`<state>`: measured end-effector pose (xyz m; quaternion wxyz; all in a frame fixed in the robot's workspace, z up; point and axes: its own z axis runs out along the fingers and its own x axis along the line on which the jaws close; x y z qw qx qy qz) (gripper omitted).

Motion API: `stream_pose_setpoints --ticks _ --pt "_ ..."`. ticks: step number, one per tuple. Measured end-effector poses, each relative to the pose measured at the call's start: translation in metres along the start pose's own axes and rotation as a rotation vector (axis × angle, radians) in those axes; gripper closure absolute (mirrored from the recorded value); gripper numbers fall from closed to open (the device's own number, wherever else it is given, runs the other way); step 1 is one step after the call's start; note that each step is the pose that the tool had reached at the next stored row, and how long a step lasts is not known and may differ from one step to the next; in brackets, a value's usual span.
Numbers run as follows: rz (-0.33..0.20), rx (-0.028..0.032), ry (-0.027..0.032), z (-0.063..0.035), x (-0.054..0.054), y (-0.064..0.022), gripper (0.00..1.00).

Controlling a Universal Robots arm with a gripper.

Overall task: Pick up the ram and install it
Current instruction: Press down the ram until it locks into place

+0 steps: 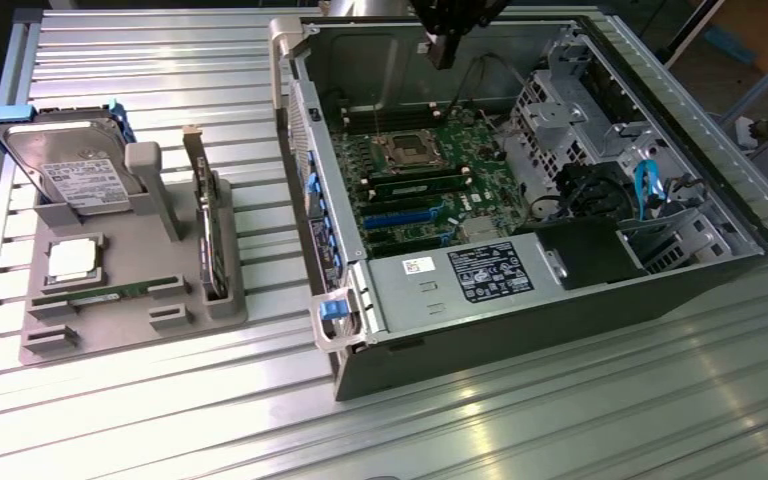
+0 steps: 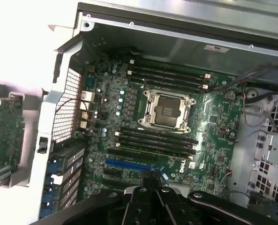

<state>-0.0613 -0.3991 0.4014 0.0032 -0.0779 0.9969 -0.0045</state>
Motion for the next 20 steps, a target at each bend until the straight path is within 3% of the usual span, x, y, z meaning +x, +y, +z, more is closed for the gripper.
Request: stream_pose_setpoints --ticks 11,20 --pt "0.182 0.0013 -0.0004 0.0 0.0 0.0 0.89" --pt "0.218 -0.0029 -0.0045 0.0 0.0 0.0 0.89"
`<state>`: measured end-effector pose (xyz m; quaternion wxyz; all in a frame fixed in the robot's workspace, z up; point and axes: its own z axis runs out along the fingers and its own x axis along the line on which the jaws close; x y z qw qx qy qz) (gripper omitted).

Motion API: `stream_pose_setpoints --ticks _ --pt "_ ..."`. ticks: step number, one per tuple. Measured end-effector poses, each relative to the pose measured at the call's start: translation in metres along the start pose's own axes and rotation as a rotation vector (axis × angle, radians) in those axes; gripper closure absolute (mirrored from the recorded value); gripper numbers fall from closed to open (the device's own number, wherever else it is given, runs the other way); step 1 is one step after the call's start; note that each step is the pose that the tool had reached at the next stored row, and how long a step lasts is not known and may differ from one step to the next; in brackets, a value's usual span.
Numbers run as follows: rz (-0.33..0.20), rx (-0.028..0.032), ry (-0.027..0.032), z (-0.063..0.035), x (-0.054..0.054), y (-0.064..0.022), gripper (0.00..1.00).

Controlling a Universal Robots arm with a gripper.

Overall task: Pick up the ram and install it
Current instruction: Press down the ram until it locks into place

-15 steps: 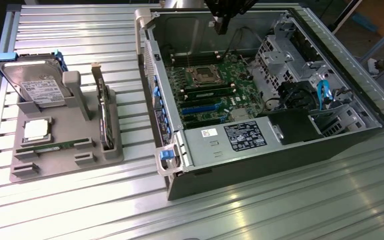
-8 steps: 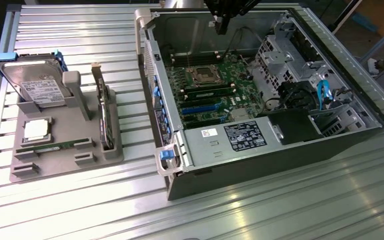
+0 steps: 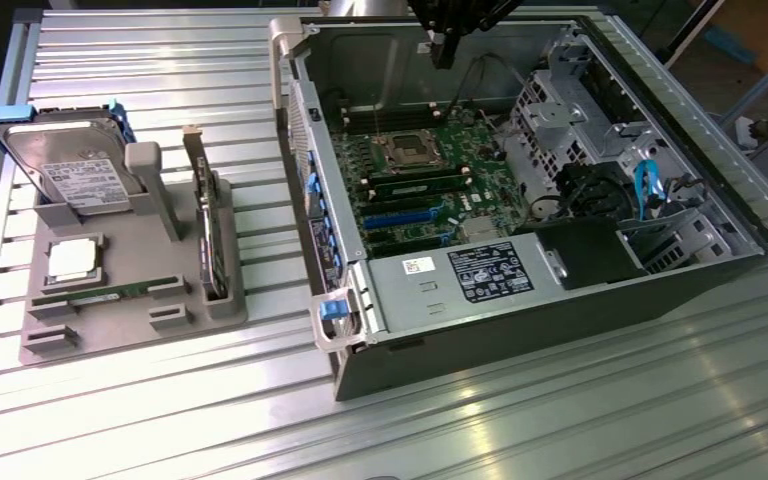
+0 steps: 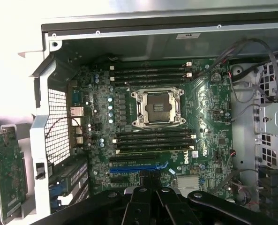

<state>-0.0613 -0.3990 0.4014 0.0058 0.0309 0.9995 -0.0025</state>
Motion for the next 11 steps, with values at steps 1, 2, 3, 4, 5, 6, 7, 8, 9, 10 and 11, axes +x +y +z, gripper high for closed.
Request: stream_pose_setpoints --ticks 1,2,3,4,5,6,7,8,9,10,11 --pt "0.0 0.0 0.0 0.0 0.0 0.0 0.89" --pt "0.0 0.0 0.0 0.0 0.0 0.0 0.89" --pt "0.0 0.0 0.0 0.0 0.0 0.0 0.89" --pt "0.0 -0.0002 0.0 0.0 0.0 0.0 0.89" --pt "0.0 -0.0012 0.0 0.0 0.0 0.0 0.89" --pt "0.0 -0.0019 0.0 0.0 0.0 0.0 0.89" --pt "0.0 -0.002 0.0 0.0 0.0 0.0 0.89" --pt "0.0 -0.0021 0.0 0.0 0.0 0.0 0.89" --pt "0.0 -0.0021 0.0 0.0 0.0 0.0 0.89" --pt "0.0 -0.0021 0.0 0.0 0.0 0.0 0.89" --pt "0.0 -0.0021 0.0 0.0 0.0 0.0 0.89"
